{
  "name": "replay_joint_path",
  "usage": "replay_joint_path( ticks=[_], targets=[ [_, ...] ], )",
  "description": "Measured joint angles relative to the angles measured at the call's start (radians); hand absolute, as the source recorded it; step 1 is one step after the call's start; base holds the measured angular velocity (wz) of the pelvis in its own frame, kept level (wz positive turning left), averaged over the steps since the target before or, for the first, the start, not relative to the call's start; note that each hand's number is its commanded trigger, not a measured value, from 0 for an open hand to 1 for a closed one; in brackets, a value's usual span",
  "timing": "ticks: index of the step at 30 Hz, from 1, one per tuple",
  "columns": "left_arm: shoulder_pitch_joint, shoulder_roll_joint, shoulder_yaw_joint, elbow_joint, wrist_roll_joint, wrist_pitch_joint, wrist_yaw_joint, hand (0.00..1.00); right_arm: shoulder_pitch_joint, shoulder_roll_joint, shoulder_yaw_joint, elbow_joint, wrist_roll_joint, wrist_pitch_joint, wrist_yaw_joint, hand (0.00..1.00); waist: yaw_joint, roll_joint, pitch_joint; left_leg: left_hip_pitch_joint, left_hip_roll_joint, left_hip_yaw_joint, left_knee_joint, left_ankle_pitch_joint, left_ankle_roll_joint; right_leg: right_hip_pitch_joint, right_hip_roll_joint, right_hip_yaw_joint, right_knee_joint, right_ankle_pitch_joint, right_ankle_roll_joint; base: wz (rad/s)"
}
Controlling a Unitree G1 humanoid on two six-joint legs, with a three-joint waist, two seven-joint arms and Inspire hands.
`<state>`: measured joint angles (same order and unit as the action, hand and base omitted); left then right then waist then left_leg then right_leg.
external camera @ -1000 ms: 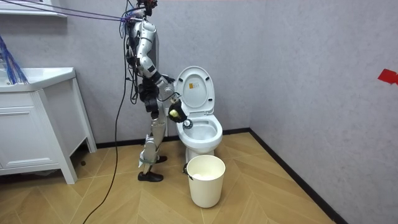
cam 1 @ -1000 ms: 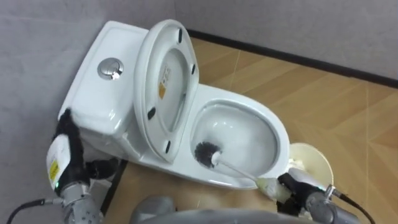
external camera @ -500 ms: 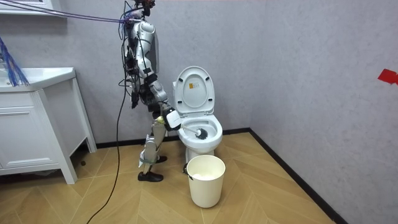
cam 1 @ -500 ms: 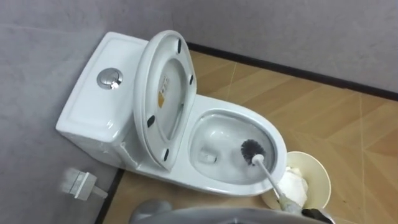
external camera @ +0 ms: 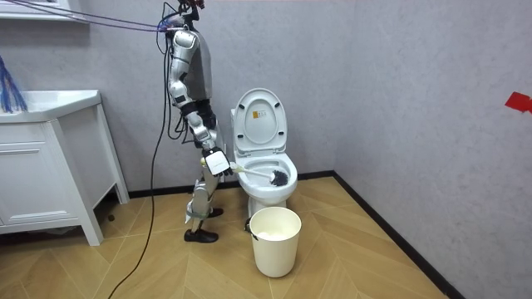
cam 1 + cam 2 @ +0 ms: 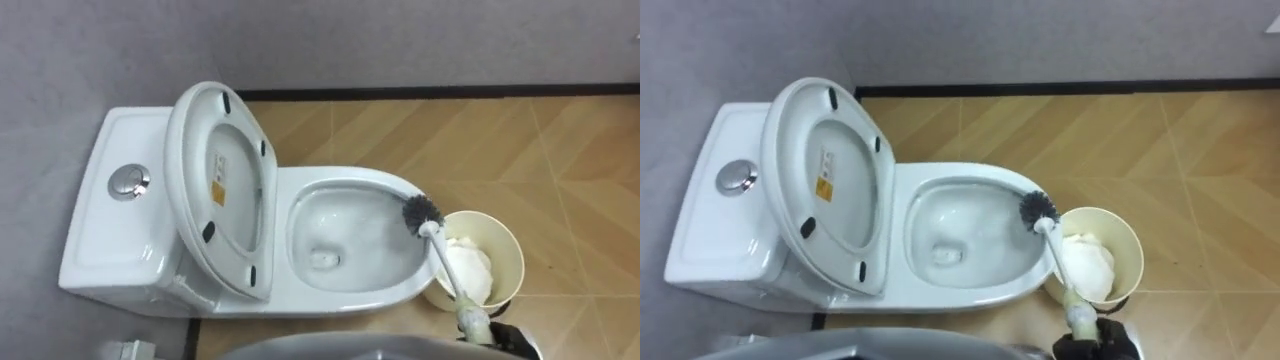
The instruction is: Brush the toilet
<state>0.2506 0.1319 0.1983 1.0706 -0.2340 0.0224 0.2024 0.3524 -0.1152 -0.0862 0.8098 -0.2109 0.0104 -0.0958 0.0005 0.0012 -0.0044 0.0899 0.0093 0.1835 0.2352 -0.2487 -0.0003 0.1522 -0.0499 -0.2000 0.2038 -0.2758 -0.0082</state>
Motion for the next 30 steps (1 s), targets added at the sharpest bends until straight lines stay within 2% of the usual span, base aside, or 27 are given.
replay_joint_path(
  ticks=[2,3,4,10,18,19,20,21,25,30],
  targets=[
    [-0.028,-0.001,-0.040,-0.005,0.091,-0.003,0.000,0.00,-0.006,0.002,0.000,0.000,-0.031,-0.014,-0.023,1.00,-0.003,0.001,0.0000,0.007,0.000,0.007,-0.001,0.000,0.000,0.001,0.003,0.008,0.000,0.004,0.001,-0.22],
    [-0.037,-0.002,-0.074,-0.018,0.136,-0.005,0.001,0.00,-0.016,0.007,0.000,0.000,-0.025,-0.020,-0.052,1.00,-0.016,0.001,0.0003,0.007,-0.001,0.007,-0.002,0.000,0.000,0.000,0.003,0.010,-0.001,0.006,0.003,-0.11],
    [-0.047,-0.007,-0.102,-0.016,0.166,0.012,0.004,0.00,-0.029,0.009,-0.001,0.000,-0.023,-0.022,-0.084,1.00,-0.029,0.001,0.0003,0.006,-0.001,0.007,-0.004,0.000,0.000,-0.005,0.003,0.022,0.000,0.008,0.004,-0.15],
    [-0.033,-0.007,-0.126,-0.017,0.310,0.015,0.005,0.00,-0.053,0.009,-0.006,0.026,-0.014,-0.034,-0.155,1.00,-0.042,0.001,0.0011,-0.003,0.001,0.007,-0.013,0.000,0.001,-0.030,0.010,0.046,-0.001,0.020,0.005,-0.12],
    [-0.027,-0.006,-0.133,-0.017,0.379,0.015,0.012,0.00,-0.050,0.008,-0.004,0.089,0.052,-0.039,-0.164,1.00,-0.047,0.006,0.0032,-0.008,0.003,0.011,-0.020,0.004,0.007,-0.043,0.014,0.064,-0.003,0.022,0.004,-0.03],
    [-0.023,-0.006,-0.132,-0.018,0.403,0.015,0.012,0.00,-0.046,0.008,-0.005,0.089,0.054,-0.039,-0.170,0.65,-0.047,0.008,0.0042,-0.007,0.003,0.011,-0.024,0.004,0.008,-0.045,0.016,0.068,-0.002,0.023,0.004,-0.08],
    [-0.021,-0.005,-0.132,-0.018,0.414,0.015,0.012,0.00,-0.045,0.008,-0.006,0.089,0.054,-0.039,-0.174,0.14,-0.048,0.008,0.0043,-0.008,0.003,0.011,-0.025,0.005,0.008,-0.046,0.016,0.069,-0.002,0.023,0.003,-0.06],
    [-0.015,-0.003,-0.133,-0.020,0.445,0.015,0.012,0.00,-0.043,0.008,-0.007,0.089,0.055,-0.039,-0.178,0.00,-0.049,0.008,0.0045,-0.008,0.004,0.012,-0.027,0.005,0.008,-0.047,0.017,0.072,-0.002,0.023,0.003,-0.05],
    [0.000,-0.002,-0.133,-0.023,0.502,0.015,0.012,0.00,-0.047,0.008,-0.014,0.097,0.054,-0.040,-0.184,0.00,-0.050,0.005,0.0024,-0.003,0.003,0.019,-0.029,0.006,0.008,-0.046,0.017,0.074,-0.002,0.024,0.002,-0.02],
    [0.015,-0.002,-0.133,-0.030,0.512,0.022,0.012,0.00,-0.060,0.008,-0.015,0.155,0.054,-0.042,-0.186,0.00,-0.051,0.004,0.0024,0.009,0.002,0.020,-0.032,0.006,0.008,-0.033,0.017,0.075,-0.005,0.024,0.002,0.00]
  ],
)
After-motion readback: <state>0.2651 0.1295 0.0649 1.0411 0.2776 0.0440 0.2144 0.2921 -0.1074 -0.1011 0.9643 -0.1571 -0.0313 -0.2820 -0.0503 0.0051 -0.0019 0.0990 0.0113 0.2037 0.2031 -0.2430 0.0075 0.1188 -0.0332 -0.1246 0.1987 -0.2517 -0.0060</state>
